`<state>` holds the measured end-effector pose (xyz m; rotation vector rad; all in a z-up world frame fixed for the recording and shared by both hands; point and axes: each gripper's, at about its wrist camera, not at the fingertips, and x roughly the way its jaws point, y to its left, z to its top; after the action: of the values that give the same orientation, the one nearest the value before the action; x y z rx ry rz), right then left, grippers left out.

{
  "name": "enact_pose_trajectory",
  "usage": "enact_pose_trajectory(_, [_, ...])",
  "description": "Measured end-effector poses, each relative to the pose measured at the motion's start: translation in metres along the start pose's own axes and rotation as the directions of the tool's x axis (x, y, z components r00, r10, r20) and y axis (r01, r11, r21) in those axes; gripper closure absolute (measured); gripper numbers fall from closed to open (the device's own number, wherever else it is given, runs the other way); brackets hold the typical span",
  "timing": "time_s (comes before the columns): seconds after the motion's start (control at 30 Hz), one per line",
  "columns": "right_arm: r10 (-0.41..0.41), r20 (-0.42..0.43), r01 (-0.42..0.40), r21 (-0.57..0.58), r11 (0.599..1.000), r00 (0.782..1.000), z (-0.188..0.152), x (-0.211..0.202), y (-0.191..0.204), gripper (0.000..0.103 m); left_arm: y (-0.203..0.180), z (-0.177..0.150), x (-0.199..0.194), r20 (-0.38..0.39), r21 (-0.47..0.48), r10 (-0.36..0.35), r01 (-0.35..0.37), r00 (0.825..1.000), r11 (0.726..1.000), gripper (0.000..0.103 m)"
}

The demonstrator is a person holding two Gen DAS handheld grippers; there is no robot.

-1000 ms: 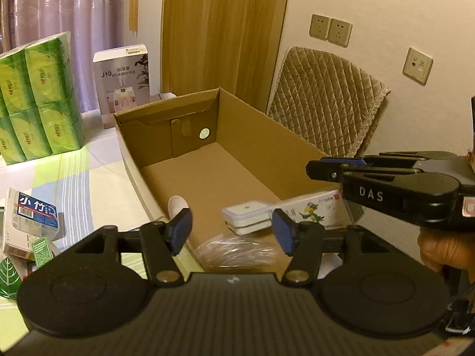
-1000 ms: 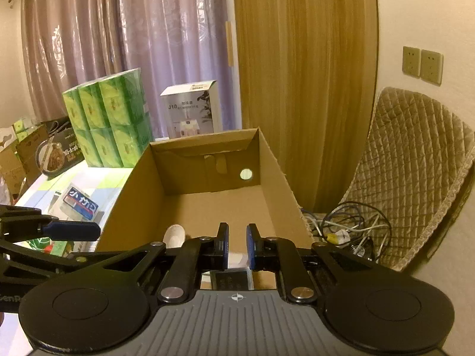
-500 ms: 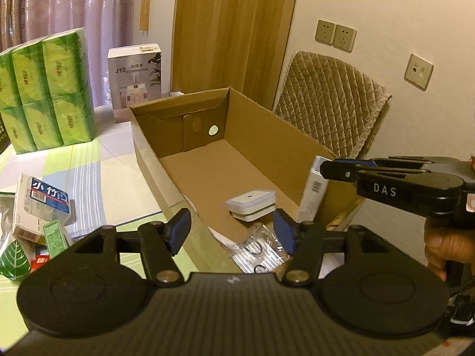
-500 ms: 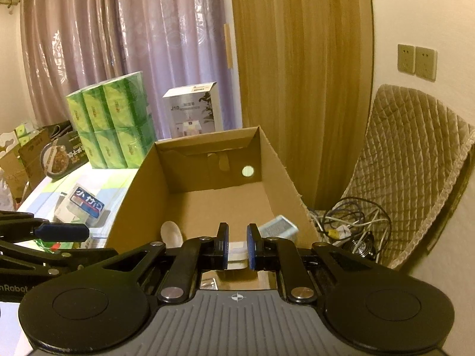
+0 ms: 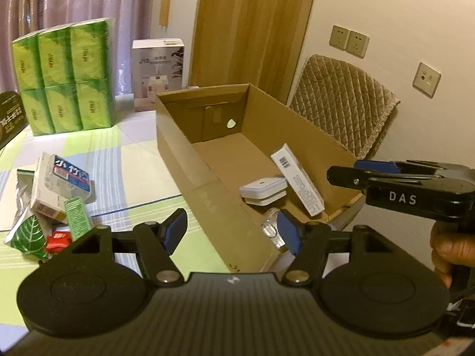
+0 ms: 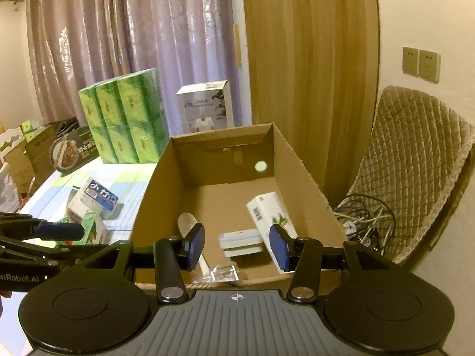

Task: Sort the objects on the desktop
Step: 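Open both grippers to drop the soap rack and ointment box into the box, then withdraw both tools back over the remaining table items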

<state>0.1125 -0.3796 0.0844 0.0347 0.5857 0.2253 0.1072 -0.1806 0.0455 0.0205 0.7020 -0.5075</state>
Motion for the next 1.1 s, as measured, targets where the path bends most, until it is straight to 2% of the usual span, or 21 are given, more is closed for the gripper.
enact_pose_trajectory(0.43, [0.03,-0.029,-0.03,-0.018,0.999,0.999,-0.009,-0.005,0.025,0.047,0.027,-0.018,-0.02,-0.003,-0.055,0.045,-0.046,0.999,0.997,0.032])
enact_pose_trajectory(0.7, [0.058,-0.032,-0.059,-0.04,0.997,0.998,-0.011,-0.008,0.045,0.037,0.047,-0.029,-0.036,-0.007,-0.089,0.085,-0.085,0.996,0.992,0.028])
enact_pose_trajectory(0.97, [0.087,-0.035,-0.089,-0.059,0.994,0.996,-0.013,-0.012,0.065,0.034,0.069,-0.044,-0.056,-0.01,-0.116,0.135,-0.136,0.991,0.984,0.022])
enact_pose_trajectory(1.03, [0.094,-0.036,-0.096,-0.064,0.993,0.995,-0.015,-0.013,0.071,0.032,0.078,-0.049,-0.063,-0.015,-0.124,0.155,-0.156,0.988,0.98,0.02])
enact_pose_trajectory(1.1, [0.102,-0.035,-0.105,-0.071,0.992,0.994,-0.016,-0.014,0.077,0.023,0.088,-0.054,-0.068,-0.021,-0.136,0.176,-0.177,0.984,0.975,0.018])
